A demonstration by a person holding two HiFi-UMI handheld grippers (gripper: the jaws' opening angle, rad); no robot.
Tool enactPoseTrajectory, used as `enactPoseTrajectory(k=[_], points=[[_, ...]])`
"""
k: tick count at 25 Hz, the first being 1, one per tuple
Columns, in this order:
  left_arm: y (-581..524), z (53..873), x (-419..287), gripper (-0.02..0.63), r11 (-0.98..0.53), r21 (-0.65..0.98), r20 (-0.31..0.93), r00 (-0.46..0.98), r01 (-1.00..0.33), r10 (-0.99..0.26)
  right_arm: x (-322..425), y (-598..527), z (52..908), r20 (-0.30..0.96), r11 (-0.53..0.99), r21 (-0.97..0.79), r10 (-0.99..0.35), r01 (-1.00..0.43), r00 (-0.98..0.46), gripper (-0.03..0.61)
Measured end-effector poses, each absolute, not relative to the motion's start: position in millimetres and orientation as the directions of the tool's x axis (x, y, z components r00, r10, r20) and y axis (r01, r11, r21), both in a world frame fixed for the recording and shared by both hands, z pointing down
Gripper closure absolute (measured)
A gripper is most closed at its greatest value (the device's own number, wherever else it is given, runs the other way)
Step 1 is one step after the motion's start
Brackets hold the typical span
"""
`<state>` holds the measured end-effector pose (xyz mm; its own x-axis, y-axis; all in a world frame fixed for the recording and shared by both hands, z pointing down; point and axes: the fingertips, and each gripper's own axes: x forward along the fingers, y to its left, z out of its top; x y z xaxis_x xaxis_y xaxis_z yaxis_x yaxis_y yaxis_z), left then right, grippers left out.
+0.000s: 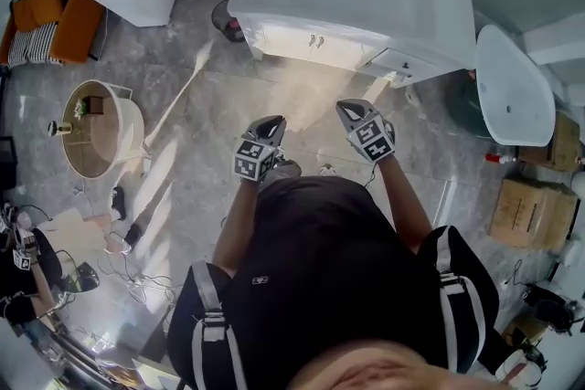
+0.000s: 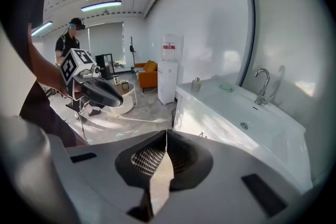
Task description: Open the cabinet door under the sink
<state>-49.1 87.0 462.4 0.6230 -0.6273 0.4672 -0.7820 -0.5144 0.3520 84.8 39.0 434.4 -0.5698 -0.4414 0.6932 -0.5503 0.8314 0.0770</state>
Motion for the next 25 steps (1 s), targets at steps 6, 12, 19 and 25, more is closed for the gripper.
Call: enactPoseTrajectory(k=[6,12,19,25], points=[[54,466,-63,0.581,-0.576,0.345,0.458,0.668,-0.741,-0.586,77,29,442,0.712,0.792,0.073,-0.467,-0.606,-0.525,0.518],[31,464,-57,0.581,-0.622,0.326,0.472,0.693,-0.712,-0.545,75,14,451,0.710,0.764,0.048,-0.479,-0.644,-0.516,0.518],[8,465,-57,0.581,-0.546,0.305,0.485,0.620,-0.781,-0.616,74,-28,452,0.692,0.827,0.047,-0.431,-0.560,-0.579,0.518],[-28,465,-54,0.581,-0.354,0.259,0.480,0.438,-0.898,-0.760,101,-67,462,0.705,0.904,0.026,-0.320,-0.428,-0.633,0.518]])
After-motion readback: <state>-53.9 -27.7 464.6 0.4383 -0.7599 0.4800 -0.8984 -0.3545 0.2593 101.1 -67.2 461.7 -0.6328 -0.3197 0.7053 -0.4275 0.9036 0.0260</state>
